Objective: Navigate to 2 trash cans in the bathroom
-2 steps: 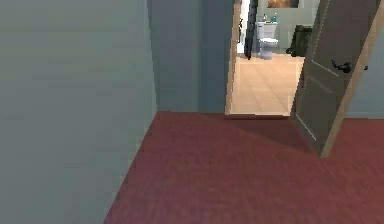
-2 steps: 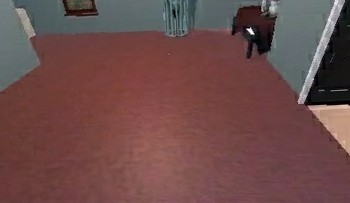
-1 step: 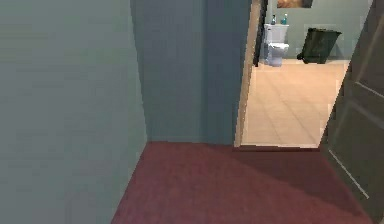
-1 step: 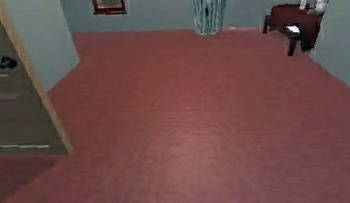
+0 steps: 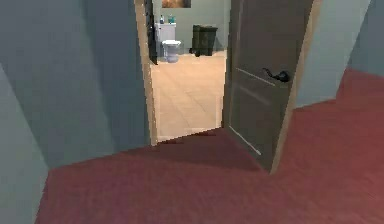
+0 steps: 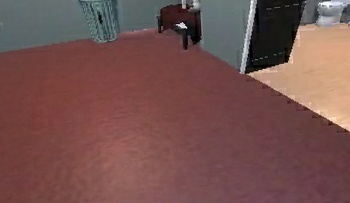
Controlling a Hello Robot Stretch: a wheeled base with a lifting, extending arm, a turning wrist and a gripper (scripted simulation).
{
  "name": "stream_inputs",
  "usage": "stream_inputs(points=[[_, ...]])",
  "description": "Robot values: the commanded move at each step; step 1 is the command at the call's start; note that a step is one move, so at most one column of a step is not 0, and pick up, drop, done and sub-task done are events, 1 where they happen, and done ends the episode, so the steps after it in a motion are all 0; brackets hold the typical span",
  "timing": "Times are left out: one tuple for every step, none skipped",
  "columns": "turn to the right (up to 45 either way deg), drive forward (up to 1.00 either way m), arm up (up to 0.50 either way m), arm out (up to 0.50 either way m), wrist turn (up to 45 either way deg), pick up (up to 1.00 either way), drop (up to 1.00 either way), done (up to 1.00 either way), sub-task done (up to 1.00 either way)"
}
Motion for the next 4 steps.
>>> stream_inputs(points=[[0.0, 1.0, 0.0, 0.0, 0.0, 0.0, 0.0, 0.0, 0.0], [0.0, 1.0, 0.0, 0.0, 0.0, 0.0, 0.0, 0.0, 0.0], [3.0, 0.0, 0.0, 0.0, 0.0, 0.0, 0.0, 0.0, 0.0], [0.0, 0.6, 0.0, 0.0, 0.0, 0.0, 0.0, 0.0, 0.0]])
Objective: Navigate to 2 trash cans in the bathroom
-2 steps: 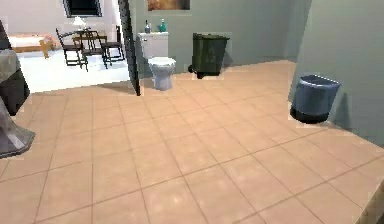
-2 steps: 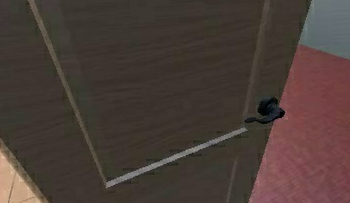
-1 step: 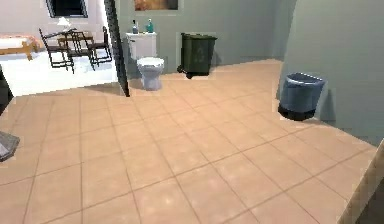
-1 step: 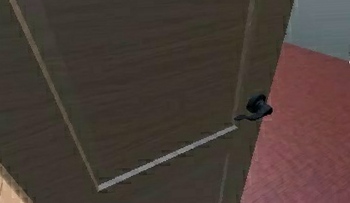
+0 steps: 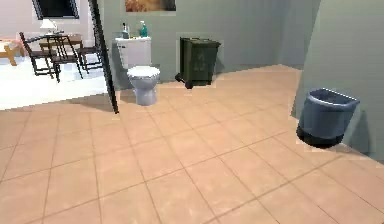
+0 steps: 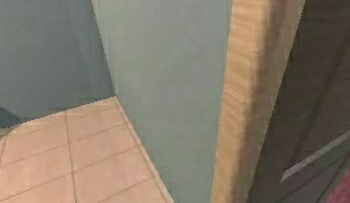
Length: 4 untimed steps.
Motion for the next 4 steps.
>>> stream_inputs(points=[[45.0, 0.0, 0.0, 0.0, 0.0, 0.0, 0.0, 0.0, 0.0], [12.0, 0.0, 0.0, 0.0, 0.0, 0.0, 0.0, 0.0, 0.0], [0.0, 1.0, 0.0, 0.0, 0.0, 0.0, 0.0, 0.0, 0.0], [3.0, 0.0, 0.0, 0.0, 0.0, 0.0, 0.0, 0.0, 0.0]])
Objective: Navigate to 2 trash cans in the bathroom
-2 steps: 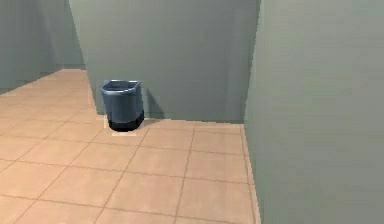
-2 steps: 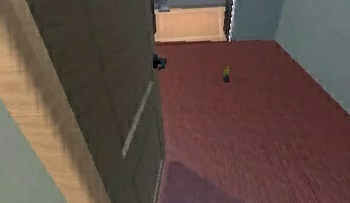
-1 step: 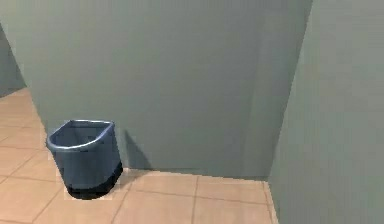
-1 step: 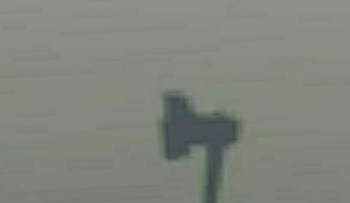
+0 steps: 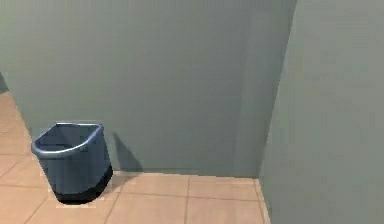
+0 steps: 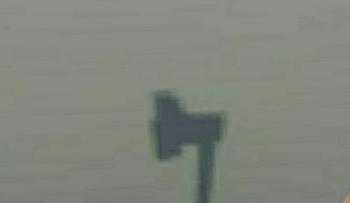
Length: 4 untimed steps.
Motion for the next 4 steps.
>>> stream_inputs(points=[[0.0, 0.9, 0.0, 0.0, 0.0, 0.0, 0.0, 0.0, 0.0], [-45.0, 0.0, 0.0, 0.0, 0.0, 0.0, 0.0, 0.0, 0.0], [-18.0, 0.0, 0.0, 0.0, 0.0, 0.0, 0.0, 0.0, 0.0], [0.0, 0.0, 0.0, 0.0, 0.0, 0.0, 0.0, 0.0, 1.0]])
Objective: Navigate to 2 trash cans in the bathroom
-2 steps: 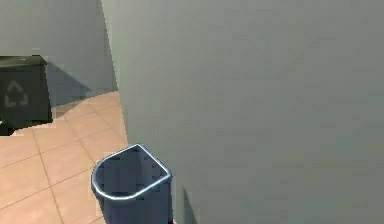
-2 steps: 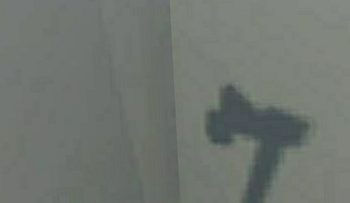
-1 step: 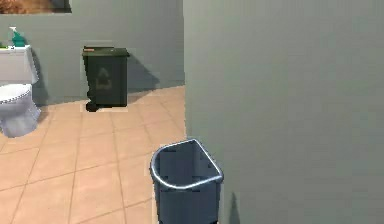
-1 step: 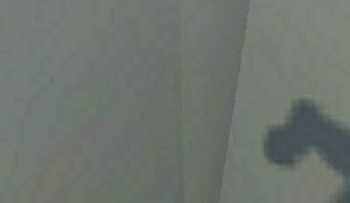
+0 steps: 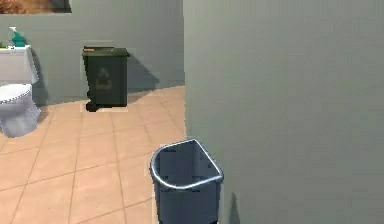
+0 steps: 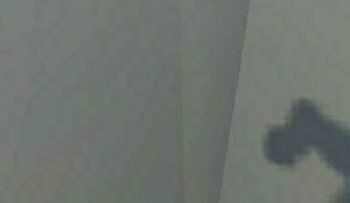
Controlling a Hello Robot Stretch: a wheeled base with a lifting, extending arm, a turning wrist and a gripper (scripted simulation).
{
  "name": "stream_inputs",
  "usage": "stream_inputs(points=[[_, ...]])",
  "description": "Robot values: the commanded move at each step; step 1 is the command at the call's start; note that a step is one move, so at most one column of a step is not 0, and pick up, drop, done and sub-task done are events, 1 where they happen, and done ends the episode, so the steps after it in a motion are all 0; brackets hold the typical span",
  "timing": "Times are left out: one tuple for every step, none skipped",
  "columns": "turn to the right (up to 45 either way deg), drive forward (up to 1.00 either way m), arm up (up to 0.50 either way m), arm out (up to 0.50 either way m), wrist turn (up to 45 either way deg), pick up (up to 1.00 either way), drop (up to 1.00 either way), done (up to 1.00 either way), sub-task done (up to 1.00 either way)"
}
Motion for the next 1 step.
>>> stream_inputs(points=[[-39.0, 0.0, 0.0, 0.0, 0.0, 0.0, 0.0, 0.0, 0.0]])
